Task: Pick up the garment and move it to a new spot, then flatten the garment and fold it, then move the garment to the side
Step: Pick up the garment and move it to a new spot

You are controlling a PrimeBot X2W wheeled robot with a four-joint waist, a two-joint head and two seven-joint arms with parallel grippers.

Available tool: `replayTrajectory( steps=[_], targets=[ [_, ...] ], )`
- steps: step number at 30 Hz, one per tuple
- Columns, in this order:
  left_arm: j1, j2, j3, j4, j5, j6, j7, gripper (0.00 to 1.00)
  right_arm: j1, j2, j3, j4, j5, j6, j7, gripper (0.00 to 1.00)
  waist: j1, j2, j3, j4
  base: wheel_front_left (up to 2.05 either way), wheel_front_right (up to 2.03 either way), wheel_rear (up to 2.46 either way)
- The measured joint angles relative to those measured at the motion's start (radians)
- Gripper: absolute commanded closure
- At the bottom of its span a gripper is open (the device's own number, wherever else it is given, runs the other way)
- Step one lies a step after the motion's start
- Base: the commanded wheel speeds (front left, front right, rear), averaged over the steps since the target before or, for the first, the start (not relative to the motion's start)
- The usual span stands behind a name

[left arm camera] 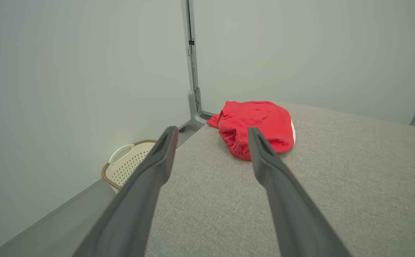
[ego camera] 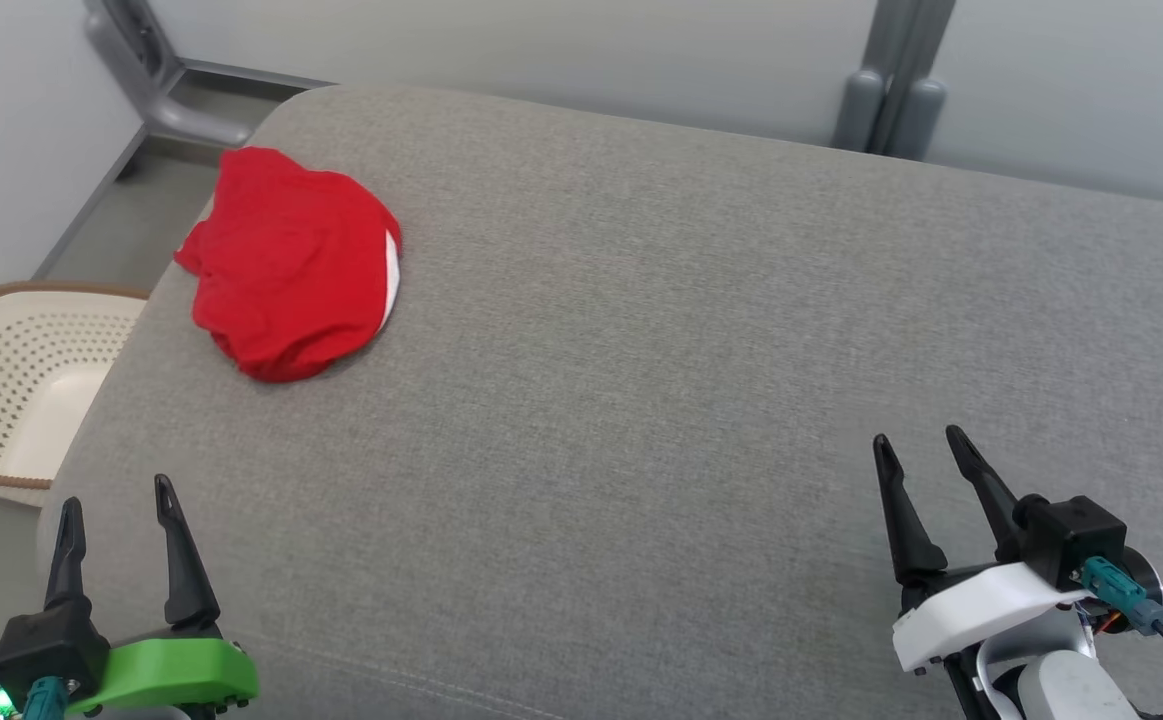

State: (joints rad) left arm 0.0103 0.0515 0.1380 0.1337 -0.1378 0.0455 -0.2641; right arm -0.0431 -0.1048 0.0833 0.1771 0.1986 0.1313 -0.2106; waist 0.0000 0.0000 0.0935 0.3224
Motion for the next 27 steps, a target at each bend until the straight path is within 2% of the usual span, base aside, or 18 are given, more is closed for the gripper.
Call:
replayTrajectory(
  steps=[8, 12, 20, 27],
  targets=[
    [0.009, 0.000, 0.019, -0.009, -0.006, 0.003, 0.000, 0.00, 0.012, -0.002, -0.002, -0.003, -0.001, 0.000, 0.008, 0.00, 0.0000, 0.0000, 0.001, 0.093, 0.00, 0.00, 0.00],
    [0.021, 0.000, 0.031, -0.010, -0.012, 0.003, 0.000, 0.00, 0.012, -0.002, 0.007, -0.006, -0.006, 0.000, 0.011, 0.00, 0.0000, 0.0000, 0.002, 0.118, 0.00, 0.00, 0.00],
    [-0.011, 0.000, 0.042, 0.002, -0.021, -0.003, 0.000, 0.00, 0.009, -0.021, 0.013, -0.031, -0.011, 0.000, 0.016, 0.00, 0.0000, 0.0000, 0.023, 0.105, 0.00, 0.00, 0.00],
    [-0.204, 0.036, 0.058, 0.060, -0.032, -0.024, 0.000, 0.00, -0.040, -0.070, 0.013, -0.110, -0.020, 0.000, 0.030, 0.00, 0.0000, 0.0000, 0.086, 0.072, 0.00, 0.00, 0.00]
  ],
)
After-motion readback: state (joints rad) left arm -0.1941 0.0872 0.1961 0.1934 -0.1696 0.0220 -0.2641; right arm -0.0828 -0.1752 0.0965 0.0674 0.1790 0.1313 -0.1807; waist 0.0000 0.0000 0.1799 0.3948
